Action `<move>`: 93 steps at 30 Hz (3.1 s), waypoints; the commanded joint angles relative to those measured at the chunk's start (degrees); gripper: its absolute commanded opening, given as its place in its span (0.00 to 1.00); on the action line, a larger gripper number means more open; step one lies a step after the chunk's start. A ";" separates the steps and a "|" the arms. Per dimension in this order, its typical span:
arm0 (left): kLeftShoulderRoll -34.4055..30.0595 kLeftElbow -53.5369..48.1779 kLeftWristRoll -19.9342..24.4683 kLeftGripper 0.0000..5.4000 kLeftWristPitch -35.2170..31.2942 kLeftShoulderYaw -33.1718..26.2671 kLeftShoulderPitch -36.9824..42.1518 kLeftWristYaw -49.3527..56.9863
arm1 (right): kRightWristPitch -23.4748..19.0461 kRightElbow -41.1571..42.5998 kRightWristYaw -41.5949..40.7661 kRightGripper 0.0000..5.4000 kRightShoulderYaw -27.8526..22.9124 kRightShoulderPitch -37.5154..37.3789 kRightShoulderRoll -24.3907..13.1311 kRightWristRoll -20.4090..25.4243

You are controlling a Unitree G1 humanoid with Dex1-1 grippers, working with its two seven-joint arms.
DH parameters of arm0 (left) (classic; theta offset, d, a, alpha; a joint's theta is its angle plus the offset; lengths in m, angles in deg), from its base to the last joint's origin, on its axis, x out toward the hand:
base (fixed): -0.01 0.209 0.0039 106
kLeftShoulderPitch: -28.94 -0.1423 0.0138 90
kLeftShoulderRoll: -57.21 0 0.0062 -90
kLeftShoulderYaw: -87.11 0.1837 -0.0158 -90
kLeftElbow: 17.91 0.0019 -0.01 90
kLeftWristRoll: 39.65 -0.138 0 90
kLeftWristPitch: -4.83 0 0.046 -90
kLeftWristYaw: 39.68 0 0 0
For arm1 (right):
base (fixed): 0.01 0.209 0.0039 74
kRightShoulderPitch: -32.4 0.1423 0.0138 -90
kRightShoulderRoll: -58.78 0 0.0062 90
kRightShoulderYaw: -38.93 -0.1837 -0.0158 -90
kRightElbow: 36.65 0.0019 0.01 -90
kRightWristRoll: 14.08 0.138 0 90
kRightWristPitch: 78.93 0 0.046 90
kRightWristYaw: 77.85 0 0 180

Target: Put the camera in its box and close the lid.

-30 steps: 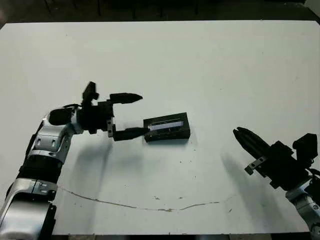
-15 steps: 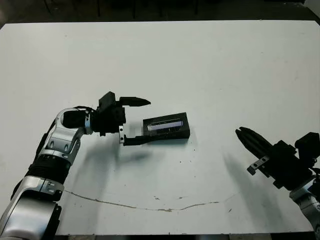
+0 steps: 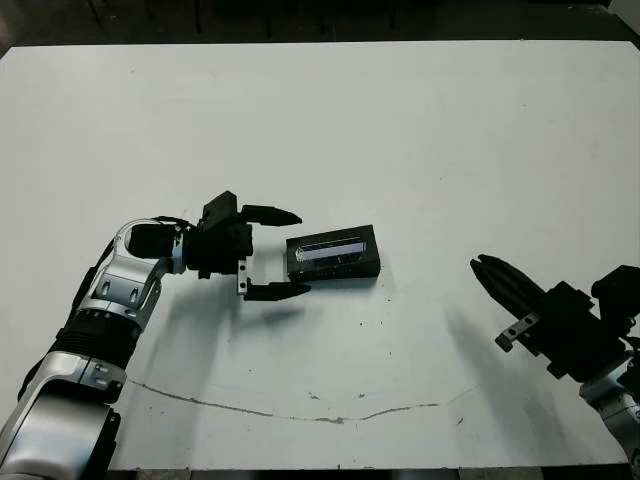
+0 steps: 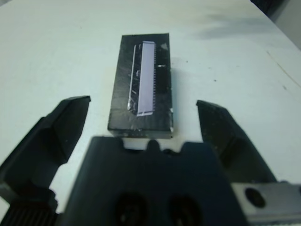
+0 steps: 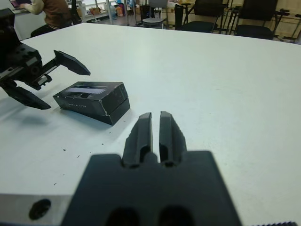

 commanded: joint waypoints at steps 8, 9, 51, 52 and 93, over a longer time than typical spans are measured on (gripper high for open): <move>1.61 5.43 -1.59 1.00 -1.20 0.13 0.25 3.17 | -0.17 -0.36 -0.84 0.00 -0.05 -1.24 -0.25 0.67; 1.86 5.84 -1.45 1.00 -1.75 0.06 0.27 3.31 | 0.17 -0.61 -1.28 0.00 -0.08 -1.17 -0.09 1.14; 3.53 13.68 5.33 0.48 -3.22 -8.26 2.60 -2.19 | 1.57 -1.93 -2.17 0.00 0.90 -0.57 -0.01 0.55; 3.52 13.86 6.36 0.48 -3.48 -9.35 2.72 -2.40 | 1.71 -1.93 -2.25 0.00 0.95 -0.56 0.07 0.48; 2.15 14.41 -0.39 0.48 -0.66 -5.06 -0.53 0.26 | 0.85 -1.75 -1.72 0.00 1.09 -0.75 -0.01 0.25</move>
